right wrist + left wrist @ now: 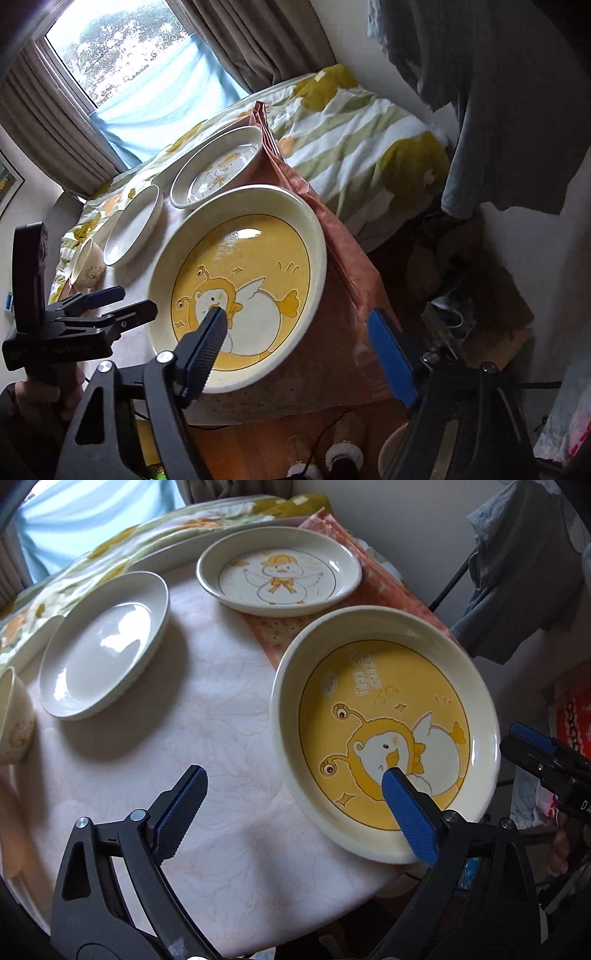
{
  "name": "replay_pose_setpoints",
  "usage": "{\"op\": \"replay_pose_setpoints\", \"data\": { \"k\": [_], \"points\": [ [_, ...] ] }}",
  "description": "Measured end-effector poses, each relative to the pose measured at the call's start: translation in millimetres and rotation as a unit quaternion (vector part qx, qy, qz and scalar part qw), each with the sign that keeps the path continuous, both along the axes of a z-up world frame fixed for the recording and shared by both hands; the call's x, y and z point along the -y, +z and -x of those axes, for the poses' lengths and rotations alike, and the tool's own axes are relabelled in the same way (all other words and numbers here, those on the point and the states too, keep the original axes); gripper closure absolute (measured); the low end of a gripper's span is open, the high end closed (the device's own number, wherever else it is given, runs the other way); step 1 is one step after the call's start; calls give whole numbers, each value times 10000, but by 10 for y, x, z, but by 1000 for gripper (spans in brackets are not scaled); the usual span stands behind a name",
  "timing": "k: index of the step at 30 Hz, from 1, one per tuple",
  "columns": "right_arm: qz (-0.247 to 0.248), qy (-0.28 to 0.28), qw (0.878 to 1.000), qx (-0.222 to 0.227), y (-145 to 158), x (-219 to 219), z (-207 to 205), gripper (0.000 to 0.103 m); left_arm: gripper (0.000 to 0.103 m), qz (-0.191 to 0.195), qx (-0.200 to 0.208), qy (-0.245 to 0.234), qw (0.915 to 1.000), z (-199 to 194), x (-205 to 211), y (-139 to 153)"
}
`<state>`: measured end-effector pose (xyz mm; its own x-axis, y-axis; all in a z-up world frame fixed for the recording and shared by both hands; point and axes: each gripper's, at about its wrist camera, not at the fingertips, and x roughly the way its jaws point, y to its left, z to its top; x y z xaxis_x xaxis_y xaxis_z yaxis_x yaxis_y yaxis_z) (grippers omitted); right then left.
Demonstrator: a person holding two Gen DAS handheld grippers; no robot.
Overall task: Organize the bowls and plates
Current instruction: 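Reach the left gripper to the large yellow duck dish and grasp its rim, then lift the yellow duck dish with the left gripper and carry it toward the pink bowl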
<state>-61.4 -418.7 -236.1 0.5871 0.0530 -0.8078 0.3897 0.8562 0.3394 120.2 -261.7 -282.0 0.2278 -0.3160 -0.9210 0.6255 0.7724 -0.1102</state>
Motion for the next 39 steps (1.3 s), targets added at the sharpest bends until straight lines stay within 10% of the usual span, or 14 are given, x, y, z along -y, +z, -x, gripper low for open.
{"op": "replay_pose_setpoints", "data": {
  "k": [9, 23, 39],
  "points": [
    [-387, 364, 9986, -32, -204, 145, -308, 71, 38, -142, -192, 3, 9997, -103, 138, -134],
    [-146, 453, 9987, -171, -247, 288, -488, 93, 85, -188, -197, 83, 9996, -256, 117, -84],
    [269, 623, 9974, -233, -150, 208, -548, 93, 87, -239, 40, 187, 9995, -188, 145, -39]
  ]
}}
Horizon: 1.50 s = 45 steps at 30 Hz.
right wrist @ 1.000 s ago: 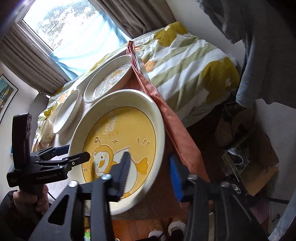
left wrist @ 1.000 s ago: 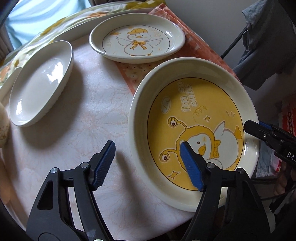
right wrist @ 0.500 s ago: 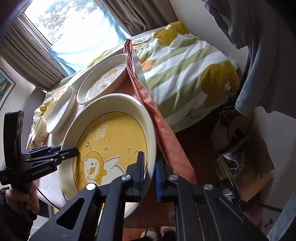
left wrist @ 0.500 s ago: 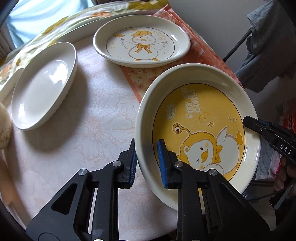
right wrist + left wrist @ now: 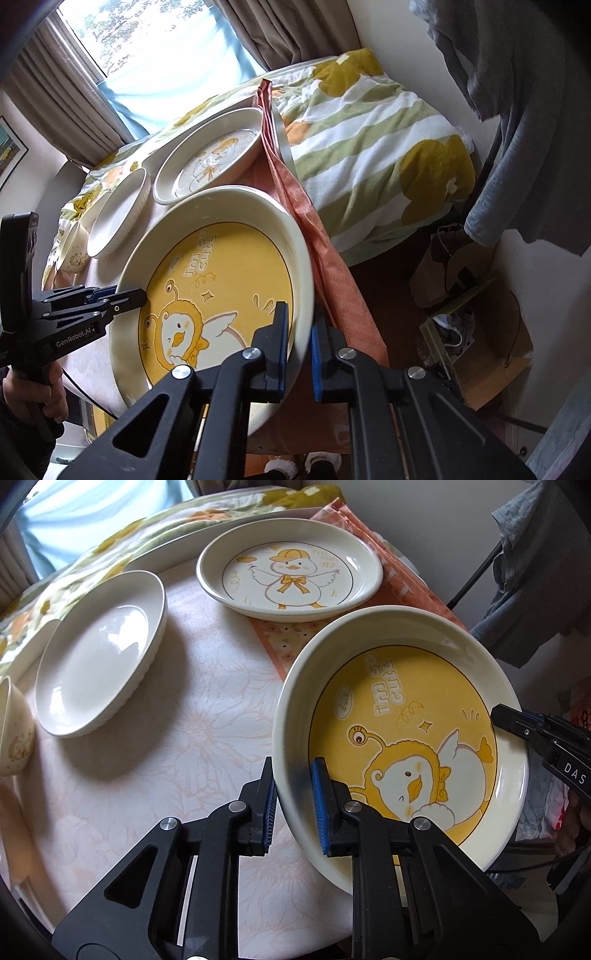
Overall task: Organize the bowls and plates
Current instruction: 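Lift the yellow duck dish with the left gripper and carry it toward the pink bowl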
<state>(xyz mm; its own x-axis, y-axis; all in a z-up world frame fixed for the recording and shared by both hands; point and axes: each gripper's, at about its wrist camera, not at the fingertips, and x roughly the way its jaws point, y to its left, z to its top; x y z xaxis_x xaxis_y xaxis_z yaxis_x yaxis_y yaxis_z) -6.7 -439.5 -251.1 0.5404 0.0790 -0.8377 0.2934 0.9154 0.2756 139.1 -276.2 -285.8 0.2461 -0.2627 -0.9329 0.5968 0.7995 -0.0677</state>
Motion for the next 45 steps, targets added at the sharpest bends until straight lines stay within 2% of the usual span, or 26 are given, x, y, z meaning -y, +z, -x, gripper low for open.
{"op": "replay_pose_setpoints", "data": {
  "k": [4, 11, 17, 22, 28, 35, 40, 45],
  "points": [
    [103, 138, 9998, 103, 96, -51, -46, 93, 87, 46, 99, 145, 9998, 10, -78, 126],
    [227, 516, 9978, 354, 409, -268, -170, 93, 87, 173, 426, 550, 9974, 81, -430, 557],
    [292, 1119, 9916, 576, 697, -706, -377, 93, 87, 249, 637, 1163, 9909, 117, -1036, 875],
    [256, 1629, 9844, 609, 752, -1230, -574, 93, 87, 184, 644, 1639, 9842, 112, -1656, 948],
    [97, 1940, 9802, 395, 562, -1914, -765, 93, 87, 12, 464, 1917, 9804, 18, -2299, 763],
    [66, 1976, 9802, -52, 136, -2575, -850, 93, 87, -45, 90, 1981, 9801, 4, -2923, 296],
    [88, 1933, 9806, -324, -89, -2827, -888, 93, 87, -106, 19, 1938, 9810, -8, -3159, 76],
    [117, 1917, 9806, -384, -183, -2967, -930, 93, 87, -82, 38, 1939, 9810, -59, -3253, -6]
  ]
}}
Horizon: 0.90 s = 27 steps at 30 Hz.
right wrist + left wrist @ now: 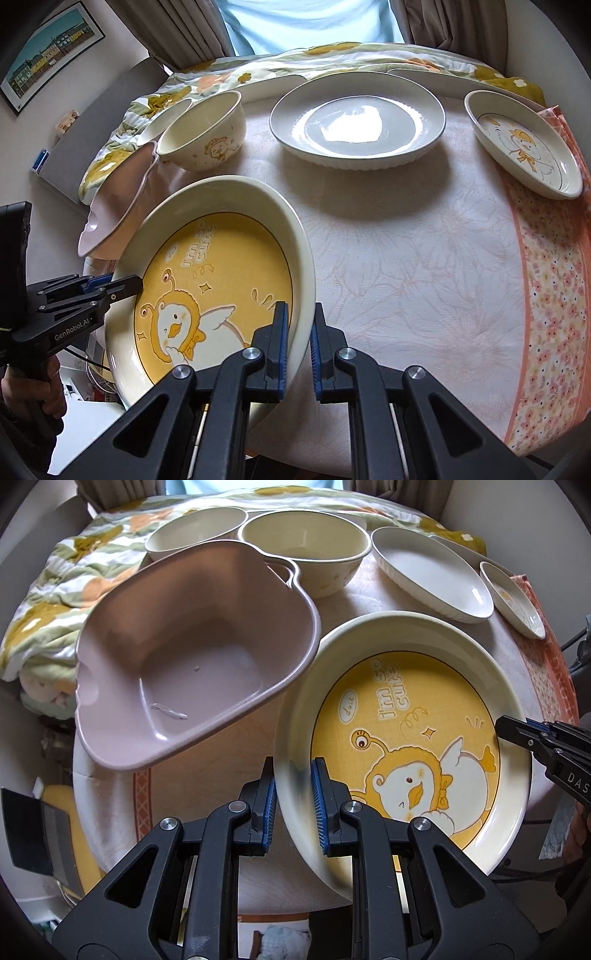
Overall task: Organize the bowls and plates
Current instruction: 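Lift the yellow duck dish with the left gripper and carry it toward the pink bowl, then lower the yellow duck dish onto the table and open the left gripper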
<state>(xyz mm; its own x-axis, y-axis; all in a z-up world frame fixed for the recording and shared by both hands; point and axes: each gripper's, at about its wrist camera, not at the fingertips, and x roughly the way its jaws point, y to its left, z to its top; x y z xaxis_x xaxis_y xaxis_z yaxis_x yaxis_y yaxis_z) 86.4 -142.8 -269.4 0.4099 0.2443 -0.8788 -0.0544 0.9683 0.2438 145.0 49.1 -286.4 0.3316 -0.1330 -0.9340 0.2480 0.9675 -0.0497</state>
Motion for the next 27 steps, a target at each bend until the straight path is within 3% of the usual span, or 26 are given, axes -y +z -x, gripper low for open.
{"op": "replay_pose_setpoints", "data": {
  "k": [14, 27],
  "points": [
    [244, -63, 9997, -70, -88, 29, -64, 93, 87, 124, 210, -43, 9997, -12, 89, -36],
    [221, -168, 9993, -240, -80, 48, -89, 93, 86, 6, 335, -72, 9994, 28, 108, -33]
  ]
}}
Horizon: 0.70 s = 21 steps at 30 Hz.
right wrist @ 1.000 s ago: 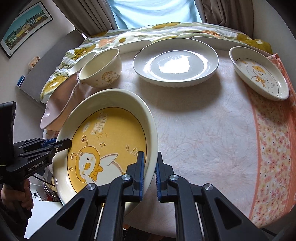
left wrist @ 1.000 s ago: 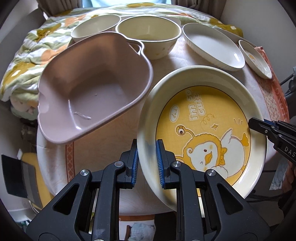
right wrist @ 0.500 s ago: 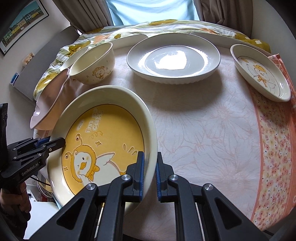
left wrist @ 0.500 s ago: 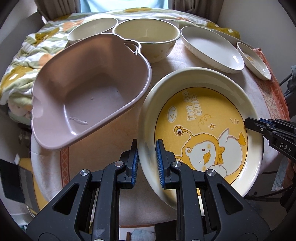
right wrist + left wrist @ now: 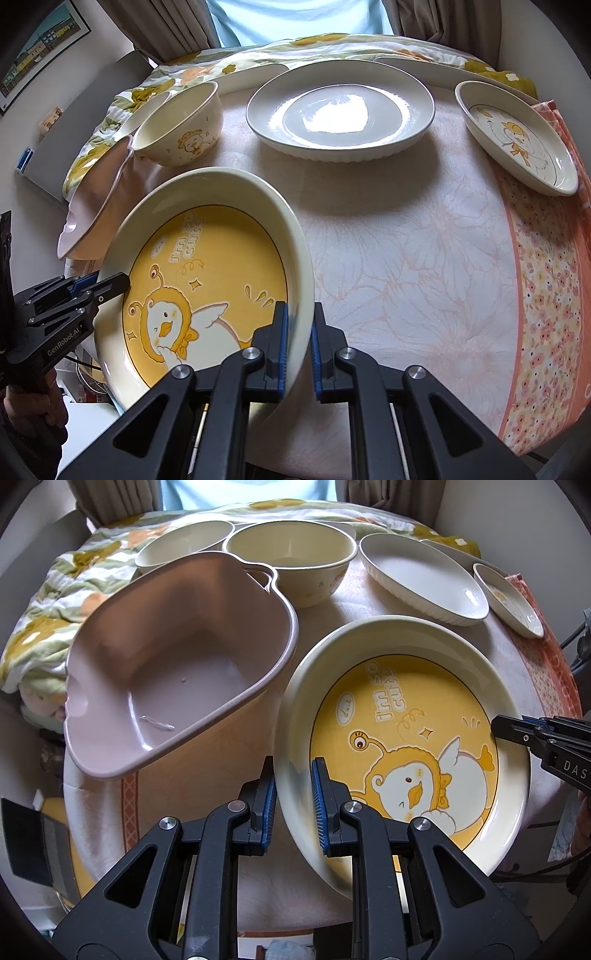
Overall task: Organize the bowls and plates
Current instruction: 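Lower the yellow duck dish onto the table and open the left gripper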
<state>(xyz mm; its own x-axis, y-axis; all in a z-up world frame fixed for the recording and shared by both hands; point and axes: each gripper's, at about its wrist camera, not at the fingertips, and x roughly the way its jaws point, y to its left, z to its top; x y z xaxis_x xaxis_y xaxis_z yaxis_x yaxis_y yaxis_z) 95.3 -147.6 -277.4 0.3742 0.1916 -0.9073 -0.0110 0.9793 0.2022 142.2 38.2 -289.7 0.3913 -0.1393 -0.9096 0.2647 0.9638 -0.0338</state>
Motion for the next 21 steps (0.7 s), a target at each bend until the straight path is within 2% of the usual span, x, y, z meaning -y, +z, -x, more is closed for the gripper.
{"op": "replay_pose_setpoints", "data": {
  "k": [1, 2, 4, 5, 6, 7, 8, 10, 13, 16, 21],
  "points": [
    [-10, -37, 10000, -22, -1, 1, -3, 93, 86, -1, 19, 4, 10000, 9, -4, 10],
    [-11, -64, 10000, -51, -1, 0, -9, 93, 81, -56, 54, 17, 10000, 22, -1, 20],
    [-8, -106, 9999, -116, -1, -2, -21, 93, 43, -206, 64, 21, 9998, 47, 17, 15],
    [-6, -114, 9998, -139, -1, -4, -28, 92, 10, -215, 87, 39, 9997, 64, 25, 20],
    [10, -95, 9998, -158, 0, -11, -31, 89, 2, -173, 173, 73, 9997, 97, 16, 47],
    [52, -62, 9998, -153, 9, -25, -30, 85, 2, -92, 253, 87, 9996, 130, 4, 88],
    [106, -27, 9999, -118, 24, -37, -25, 68, 1, -56, 266, 79, 9996, 148, 3, 108],
    [169, 8, 9999, -30, 51, -47, -11, 1, 1, -185, 249, 93, 9995, 164, 25, 128],
    [267, -38, 9996, 130, 123, -33, 26, 0, 1, -279, 200, 147, 9993, 192, 41, 202],
    [309, 46, 9992, 238, 274, -20, 75, 0, 1, -257, 258, 308, 9989, 245, -12, 407],
    [243, 82, 9965, 792, 817, 80, 154, 0, 1, -52, 662, 581, 9961, 257, -102, 990]
  ]
}}
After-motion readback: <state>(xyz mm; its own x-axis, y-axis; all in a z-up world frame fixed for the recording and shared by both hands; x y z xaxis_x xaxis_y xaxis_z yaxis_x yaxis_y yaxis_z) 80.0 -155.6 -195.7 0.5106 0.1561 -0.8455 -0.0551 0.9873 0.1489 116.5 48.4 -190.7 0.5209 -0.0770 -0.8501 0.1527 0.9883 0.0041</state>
